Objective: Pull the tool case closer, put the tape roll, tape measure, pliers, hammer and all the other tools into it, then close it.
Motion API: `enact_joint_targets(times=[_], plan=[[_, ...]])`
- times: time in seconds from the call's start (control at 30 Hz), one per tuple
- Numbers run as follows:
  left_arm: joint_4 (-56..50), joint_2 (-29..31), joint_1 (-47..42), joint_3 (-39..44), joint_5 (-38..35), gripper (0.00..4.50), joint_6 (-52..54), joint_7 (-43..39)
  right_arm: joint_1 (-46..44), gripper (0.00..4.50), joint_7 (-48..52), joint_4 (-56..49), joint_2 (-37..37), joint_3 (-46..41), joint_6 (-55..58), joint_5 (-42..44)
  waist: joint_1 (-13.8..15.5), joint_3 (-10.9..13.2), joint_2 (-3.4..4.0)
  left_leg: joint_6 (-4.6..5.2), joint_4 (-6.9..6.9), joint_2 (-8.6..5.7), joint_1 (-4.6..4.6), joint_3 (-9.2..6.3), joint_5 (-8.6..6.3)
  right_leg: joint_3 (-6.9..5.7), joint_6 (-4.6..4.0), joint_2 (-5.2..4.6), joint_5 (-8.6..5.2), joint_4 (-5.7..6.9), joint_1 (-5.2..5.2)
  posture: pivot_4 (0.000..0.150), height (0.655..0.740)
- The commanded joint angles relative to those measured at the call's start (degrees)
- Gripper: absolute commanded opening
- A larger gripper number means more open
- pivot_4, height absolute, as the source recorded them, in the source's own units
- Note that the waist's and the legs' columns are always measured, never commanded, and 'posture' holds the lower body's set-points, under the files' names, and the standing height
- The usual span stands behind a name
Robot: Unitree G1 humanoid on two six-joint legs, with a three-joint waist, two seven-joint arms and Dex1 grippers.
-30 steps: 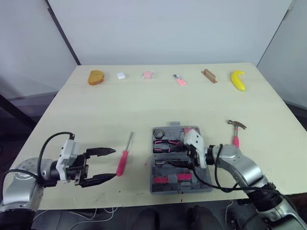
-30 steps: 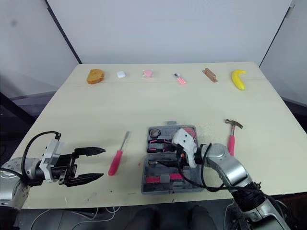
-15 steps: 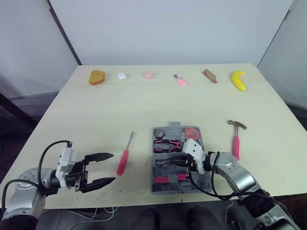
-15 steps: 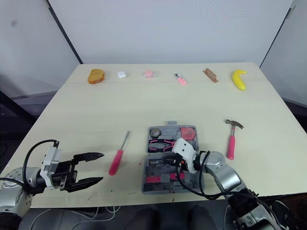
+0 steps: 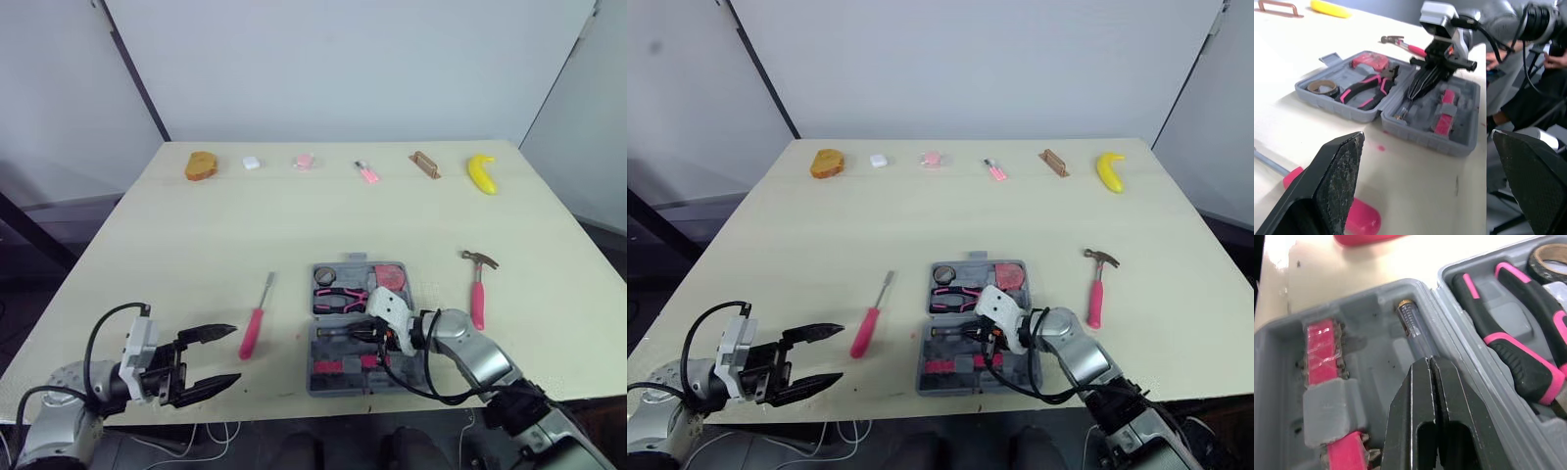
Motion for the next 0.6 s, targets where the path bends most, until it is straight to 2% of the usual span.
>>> enact_joint_targets(times=[0.03,0.23,0.27,0.33,0.43,0.53,0.6], plan=[[-5.09,-2.25,1.38,2.56,-2.65,4.5,3.94,2.52,2.68,0.05,-0.68,-8.03,0.04,-7.7,-0.6,6.5,0.05,0.07,0.07,0.0,0.0,0.0,-0.07,0.01,0.0,-0.01,0.01,-0.02,0.0,-0.05,-0.02,0.15,0.74],[-13.18,-8.05,3.62,2.98,-1.03,4.5,10.04,16.09,10.71,0.05,-1.48,-18.0,-2.8,-15.55,-0.64,11.96,0.28,0.07,0.06,0.0,-0.02,0.03,-0.09,-0.05,-0.01,-0.04,0.02,-0.03,0.01,-0.15,0.01,0.15,0.74],[-14.55,-8.89,3.72,2.84,-0.67,4.5,11.27,18.75,12.44,0.28,-1.24,-19.88,-3.4,-16.91,0.39,13.79,0.34,0.07,0.06,0.0,-0.02,0.03,-0.09,-0.04,0.0,-0.04,0.02,-0.04,0.01,-0.15,0.0,0.15,0.74],[-17.18,-11.01,3.36,2.75,-0.92,4.5,13.77,23.92,16.98,0.81,-0.7,-23.08,-5.49,-19.33,-0.51,14.84,0.89,0.09,0.09,0.0,-0.03,0.03,-0.09,-0.06,0.0,-0.03,0.02,-0.04,0.01,-0.16,0.0,0.15,0.74],[-19.11,-12.49,3.14,2.95,-0.13,4.5,15.98,28.79,21.85,2.44,-1.68,-25.78,-6.92,-22.95,-2.13,15.92,1.15,0.1,0.1,0.0,-0.02,0.01,-0.11,-0.07,0.0,-0.03,0.02,-0.05,0.01,-0.2,0.03,0.15,0.74],[-19.9,-13.38,3.24,3.5,-0.4,4.5,17.53,31.19,25.32,3.82,-1.76,-27.19,-8.13,-25.36,-3.35,16.26,1.0,0.1,0.11,0.0,-0.02,0.02,-0.09,-0.03,0.0,-0.01,0.02,-0.01,0.01,-0.2,0.03,0.15,0.74],[-19.94,-14.43,3.14,3.49,0.08,4.5,18.2,33.6,28.78,4.47,-2.57,-28.63,-8.49,-28.81,-4.25,17.31,1.06,0.1,0.12,0.0,-0.04,0.04,-0.07,-0.01,0.0,0.02,0.02,0.03,0.0,-0.21,0.03,0.15,0.74]])
